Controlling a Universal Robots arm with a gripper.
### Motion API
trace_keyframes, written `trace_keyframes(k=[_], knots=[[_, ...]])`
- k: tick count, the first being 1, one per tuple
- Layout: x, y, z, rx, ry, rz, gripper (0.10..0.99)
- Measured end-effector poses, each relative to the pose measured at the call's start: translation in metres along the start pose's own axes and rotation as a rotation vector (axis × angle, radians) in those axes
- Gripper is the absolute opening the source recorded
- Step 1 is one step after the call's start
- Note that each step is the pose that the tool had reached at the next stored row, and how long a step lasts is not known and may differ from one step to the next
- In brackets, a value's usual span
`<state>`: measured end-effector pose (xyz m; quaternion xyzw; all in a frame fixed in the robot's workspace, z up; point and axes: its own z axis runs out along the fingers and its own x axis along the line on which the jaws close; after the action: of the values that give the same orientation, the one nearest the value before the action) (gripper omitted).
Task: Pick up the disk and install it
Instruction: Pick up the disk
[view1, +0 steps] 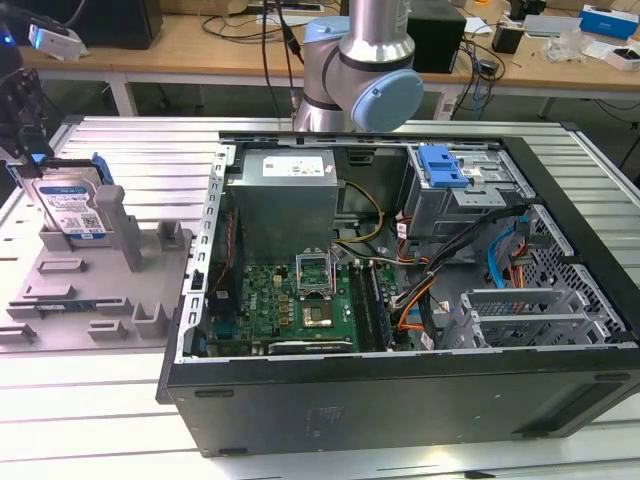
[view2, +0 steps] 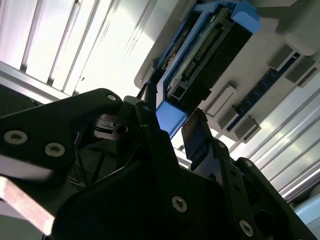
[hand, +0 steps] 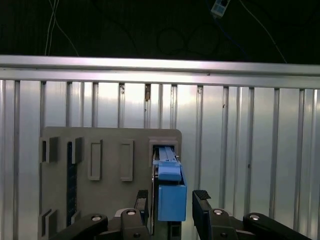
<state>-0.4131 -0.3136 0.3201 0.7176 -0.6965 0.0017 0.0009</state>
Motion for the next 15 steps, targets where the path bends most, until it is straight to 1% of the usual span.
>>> trace_keyframes(k=[15], knots=[[0.0000, 0.0006, 0.0085, 0.000, 0.0000, 0.000, 0.482]])
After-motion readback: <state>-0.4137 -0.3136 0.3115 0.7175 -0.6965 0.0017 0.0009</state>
